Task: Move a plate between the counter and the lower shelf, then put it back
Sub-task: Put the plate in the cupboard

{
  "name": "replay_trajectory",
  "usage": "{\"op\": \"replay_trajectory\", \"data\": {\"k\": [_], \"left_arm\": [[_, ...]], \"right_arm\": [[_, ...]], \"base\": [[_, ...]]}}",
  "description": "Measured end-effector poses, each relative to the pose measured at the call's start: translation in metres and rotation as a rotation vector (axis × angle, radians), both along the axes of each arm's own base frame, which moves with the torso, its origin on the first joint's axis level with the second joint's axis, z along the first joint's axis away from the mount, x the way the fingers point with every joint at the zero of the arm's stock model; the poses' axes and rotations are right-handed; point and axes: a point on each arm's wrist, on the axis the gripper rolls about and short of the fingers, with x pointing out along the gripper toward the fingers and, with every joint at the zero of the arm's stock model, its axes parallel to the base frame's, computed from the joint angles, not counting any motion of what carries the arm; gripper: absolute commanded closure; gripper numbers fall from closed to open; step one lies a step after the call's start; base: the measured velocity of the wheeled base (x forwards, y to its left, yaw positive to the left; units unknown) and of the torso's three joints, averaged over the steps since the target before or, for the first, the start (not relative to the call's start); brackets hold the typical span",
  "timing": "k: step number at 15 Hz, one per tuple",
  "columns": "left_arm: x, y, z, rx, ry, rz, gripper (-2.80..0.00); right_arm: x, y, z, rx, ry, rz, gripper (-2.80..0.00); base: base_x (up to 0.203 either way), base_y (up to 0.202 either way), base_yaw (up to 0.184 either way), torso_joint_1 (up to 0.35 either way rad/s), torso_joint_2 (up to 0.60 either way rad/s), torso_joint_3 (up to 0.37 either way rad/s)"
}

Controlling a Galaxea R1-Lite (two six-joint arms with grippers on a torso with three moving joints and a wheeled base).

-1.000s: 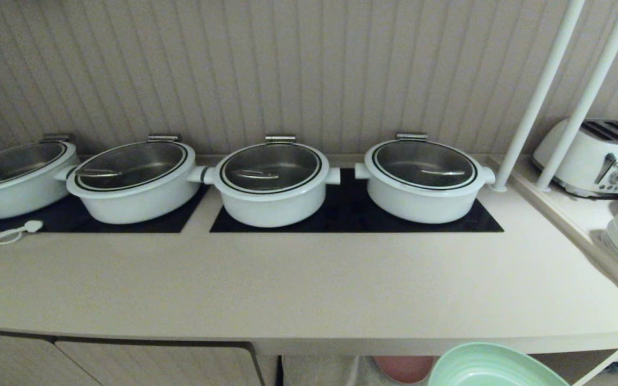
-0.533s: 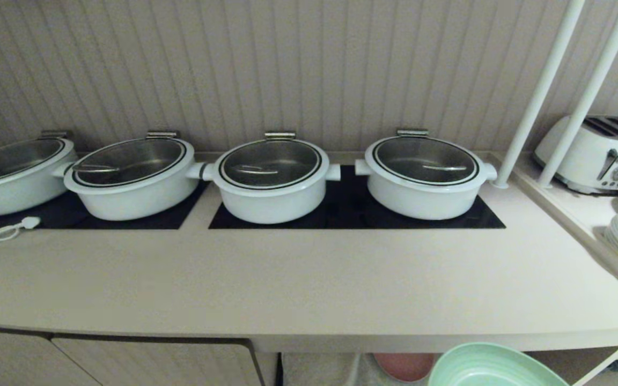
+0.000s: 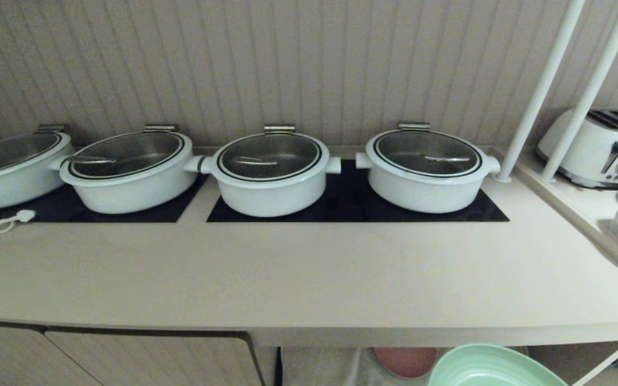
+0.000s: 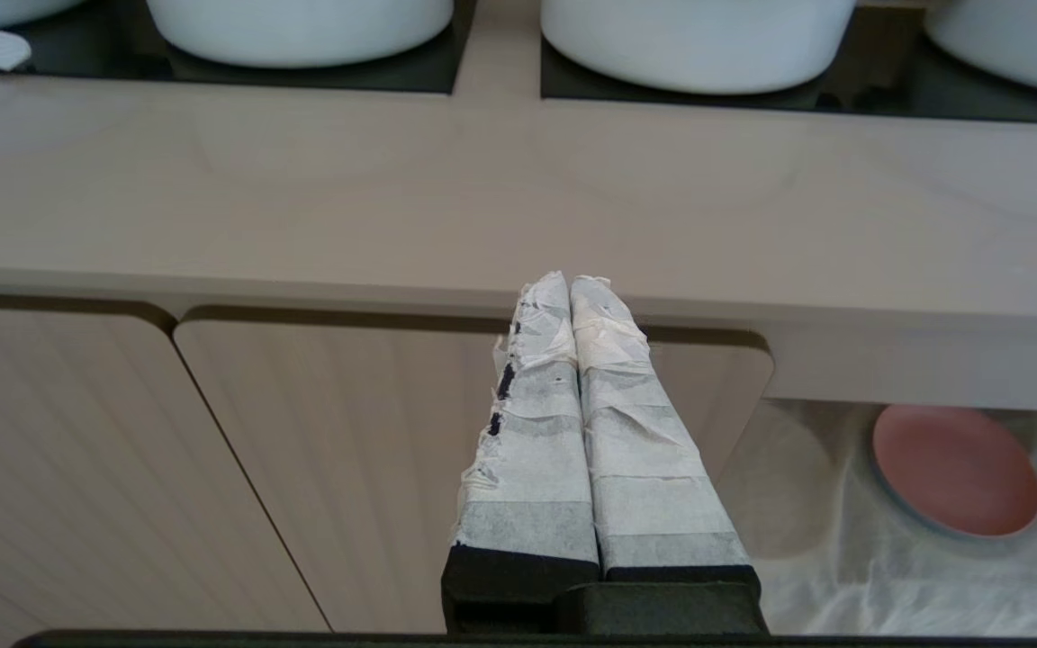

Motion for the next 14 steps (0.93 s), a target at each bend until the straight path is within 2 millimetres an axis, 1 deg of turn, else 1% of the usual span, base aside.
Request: {"op": "replay_trajectory", "data": {"k": [14], "left_arm": [[0.0000, 0.0000, 0.0000, 0.000, 0.000, 0.000, 0.00]], "right_arm": [[-0.0005, 0.0007, -0.0001, 0.000, 0.005, 0.011, 0.00]], "base": [[0.000, 0.000, 0.000, -0.147, 0.32, 0.166]]}}
